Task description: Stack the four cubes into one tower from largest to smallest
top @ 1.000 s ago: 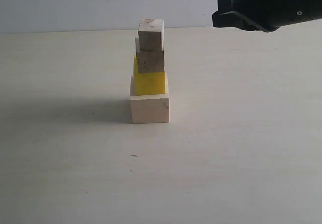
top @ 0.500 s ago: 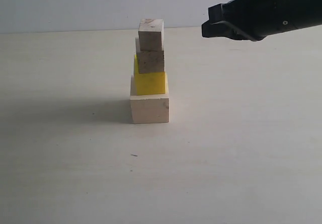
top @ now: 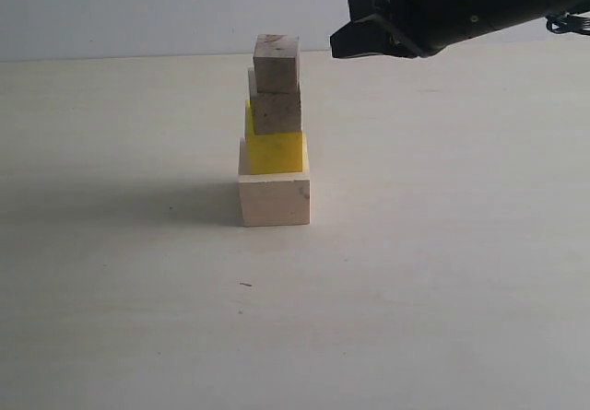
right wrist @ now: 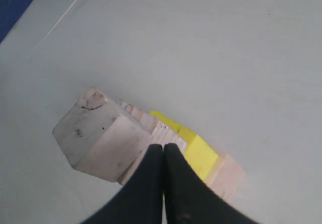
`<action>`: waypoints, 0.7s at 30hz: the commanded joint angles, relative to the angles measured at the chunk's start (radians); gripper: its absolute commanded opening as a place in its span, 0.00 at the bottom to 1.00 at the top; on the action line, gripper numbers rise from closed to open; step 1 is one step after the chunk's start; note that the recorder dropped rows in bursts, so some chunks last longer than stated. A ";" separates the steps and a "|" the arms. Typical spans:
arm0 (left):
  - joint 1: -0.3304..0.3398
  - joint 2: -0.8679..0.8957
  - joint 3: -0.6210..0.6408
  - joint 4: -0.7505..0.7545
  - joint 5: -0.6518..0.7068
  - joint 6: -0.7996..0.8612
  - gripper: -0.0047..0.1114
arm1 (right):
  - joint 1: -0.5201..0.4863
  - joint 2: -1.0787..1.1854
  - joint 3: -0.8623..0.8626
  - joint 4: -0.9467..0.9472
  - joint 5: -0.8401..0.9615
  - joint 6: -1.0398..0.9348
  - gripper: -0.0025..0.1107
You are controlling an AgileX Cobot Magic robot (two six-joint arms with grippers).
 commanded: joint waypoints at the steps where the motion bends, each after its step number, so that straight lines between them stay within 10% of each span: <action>1: -0.006 -0.006 -0.001 0.001 0.040 0.052 0.04 | 0.000 0.040 -0.016 0.035 0.043 0.002 0.02; 21: -0.006 -0.006 -0.001 0.001 0.087 0.050 0.04 | 0.000 0.060 -0.016 0.122 0.152 -0.027 0.02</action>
